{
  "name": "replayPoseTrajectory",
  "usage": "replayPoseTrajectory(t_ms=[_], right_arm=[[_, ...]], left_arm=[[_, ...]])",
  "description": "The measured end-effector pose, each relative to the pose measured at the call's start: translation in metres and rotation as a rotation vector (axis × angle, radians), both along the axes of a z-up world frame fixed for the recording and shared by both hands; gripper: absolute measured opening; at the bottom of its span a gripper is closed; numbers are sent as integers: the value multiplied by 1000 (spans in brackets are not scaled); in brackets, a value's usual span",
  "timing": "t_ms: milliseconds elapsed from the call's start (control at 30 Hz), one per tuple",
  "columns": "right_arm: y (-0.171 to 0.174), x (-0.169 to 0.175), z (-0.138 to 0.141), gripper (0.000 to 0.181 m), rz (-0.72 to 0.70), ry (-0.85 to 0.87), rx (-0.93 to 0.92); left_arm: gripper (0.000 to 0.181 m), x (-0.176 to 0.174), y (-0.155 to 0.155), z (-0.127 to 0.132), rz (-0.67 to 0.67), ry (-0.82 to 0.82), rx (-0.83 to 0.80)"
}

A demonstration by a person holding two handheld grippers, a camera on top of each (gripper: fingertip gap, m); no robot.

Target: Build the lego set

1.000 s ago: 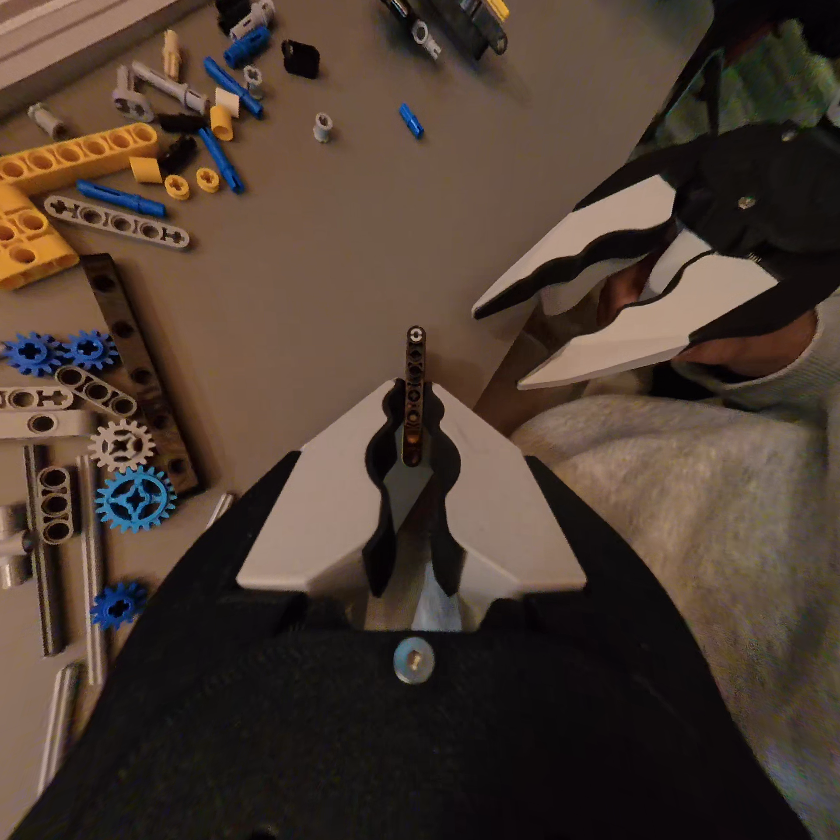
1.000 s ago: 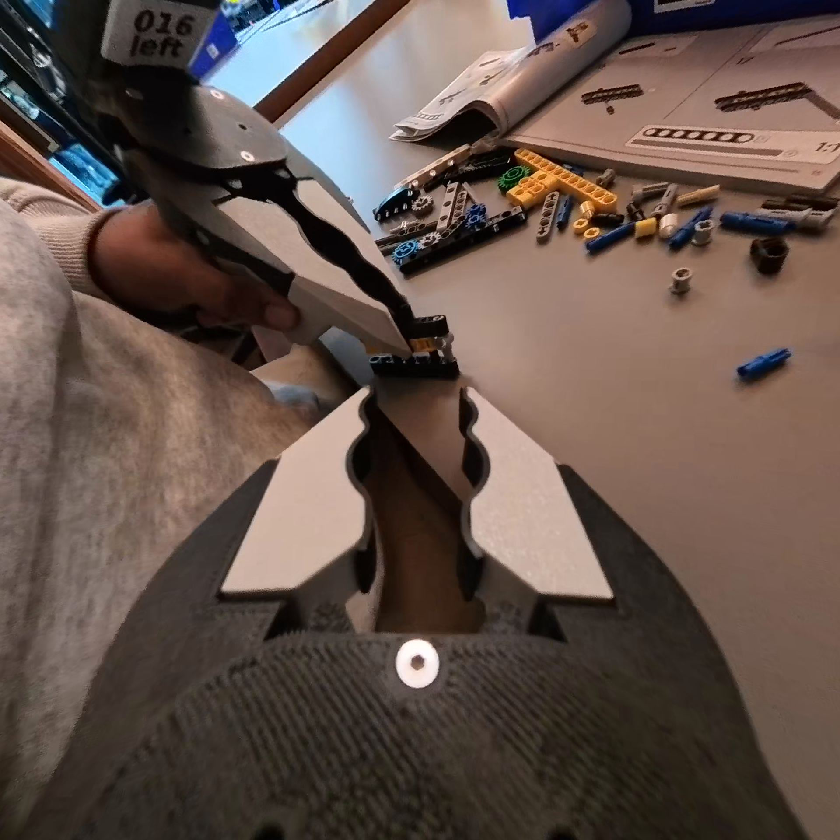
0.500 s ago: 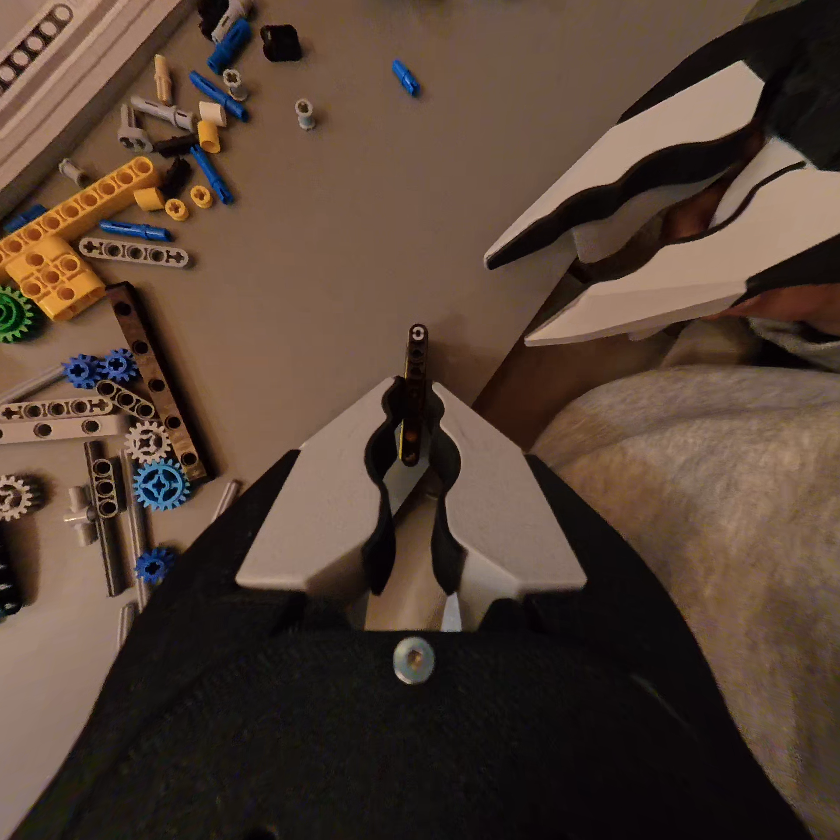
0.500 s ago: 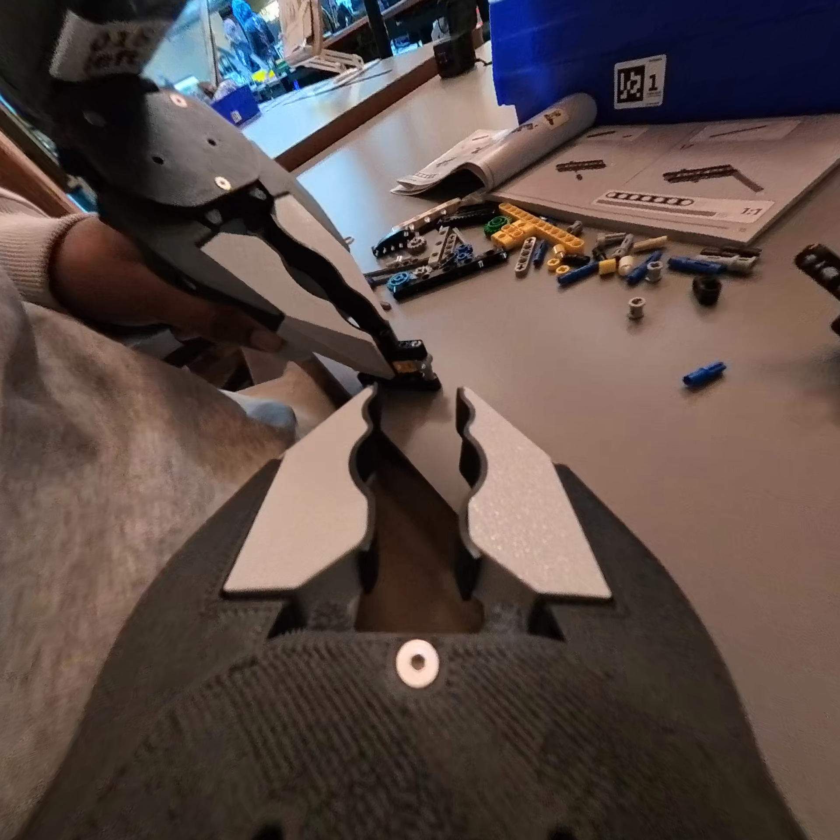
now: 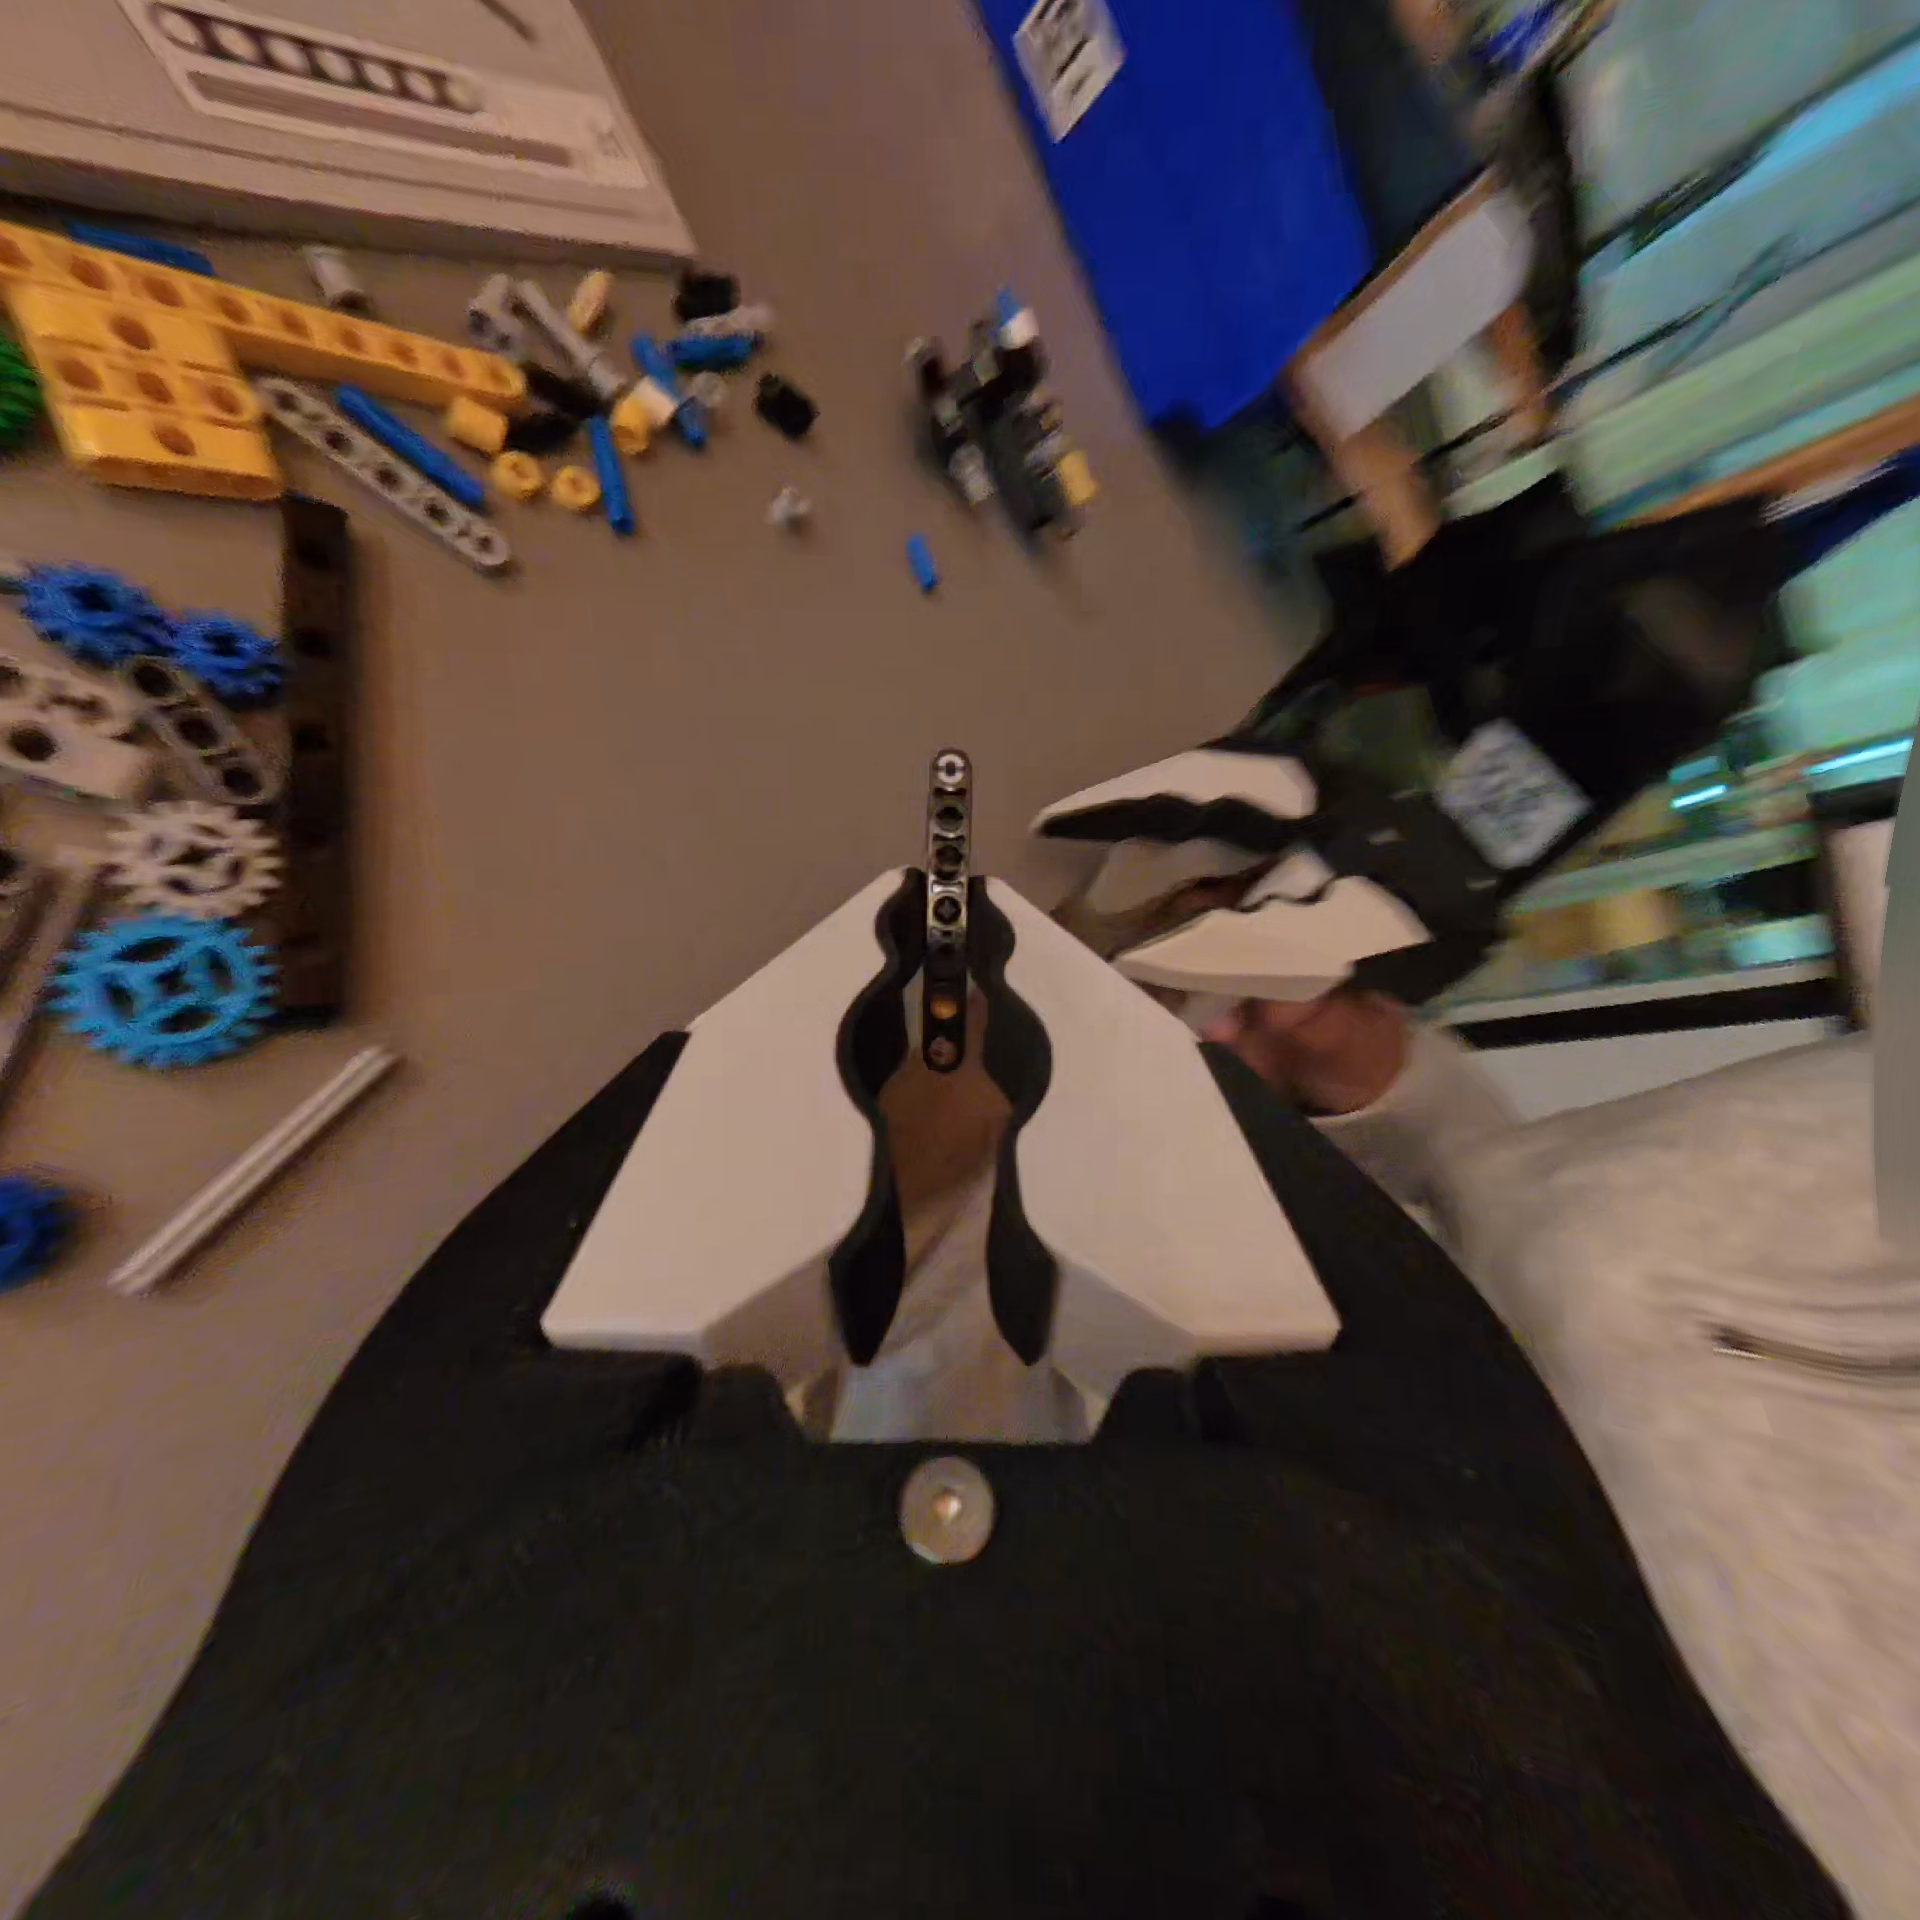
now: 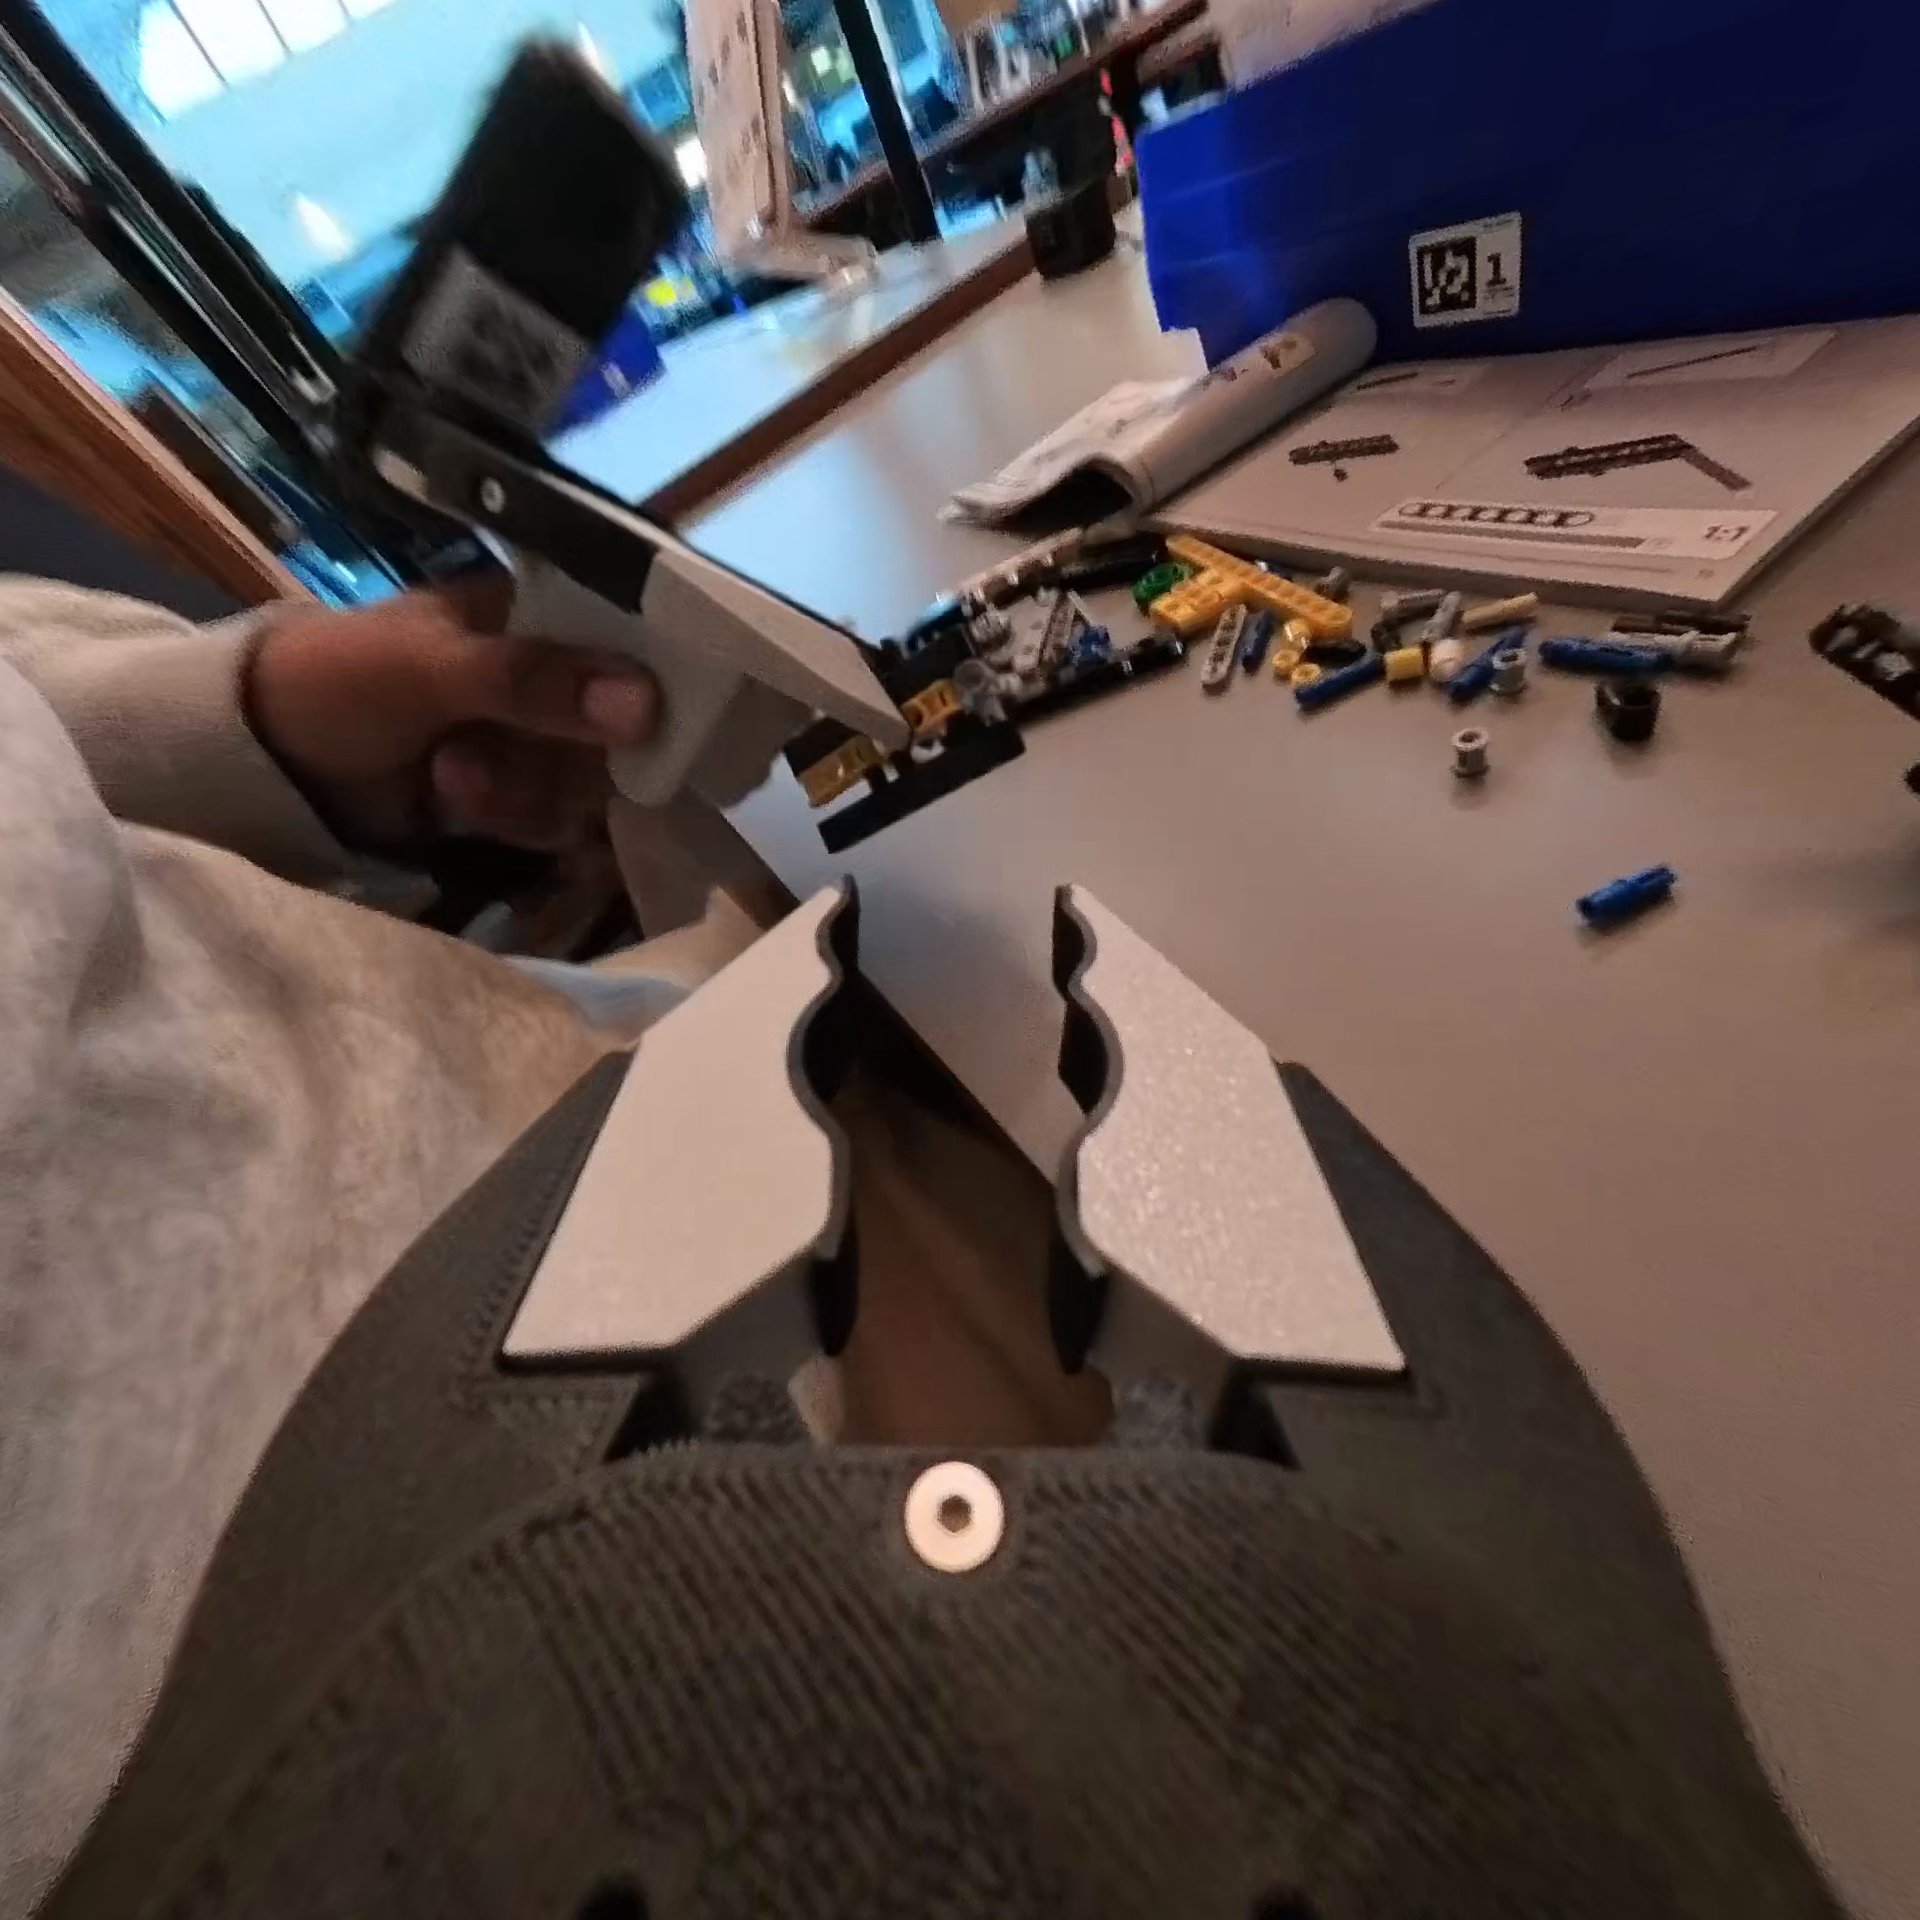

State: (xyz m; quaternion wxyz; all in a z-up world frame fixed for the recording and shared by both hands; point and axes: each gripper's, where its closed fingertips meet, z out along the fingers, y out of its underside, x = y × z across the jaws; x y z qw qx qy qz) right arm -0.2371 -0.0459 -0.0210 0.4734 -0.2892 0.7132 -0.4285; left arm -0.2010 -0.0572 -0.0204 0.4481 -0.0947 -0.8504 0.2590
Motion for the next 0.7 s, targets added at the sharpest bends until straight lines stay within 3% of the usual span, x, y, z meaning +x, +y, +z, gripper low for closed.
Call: replayPoseTrajectory(t_ms=[33,267,400,500,600,700], right_arm=[[-2,0,8,35,2,-66,21],[-1,-13,40,35,48,-496,277],[23,-11,69,38,182,-586,147],[50,-2,84,53,303,-474,-112],[72,13,74,71,417,-233,-321],[102,29,67,73,604,-120,-385]], left_arm=[[6,-2,-1,8,15,99,24],[5,-13,21,34,-32,458,149],[5,-13,47,58,-143,684,261],[5,-11,72,64,-286,747,347],[5,-6,98,60,-428,711,403],[5,-3,126,61,-590,666,463]])
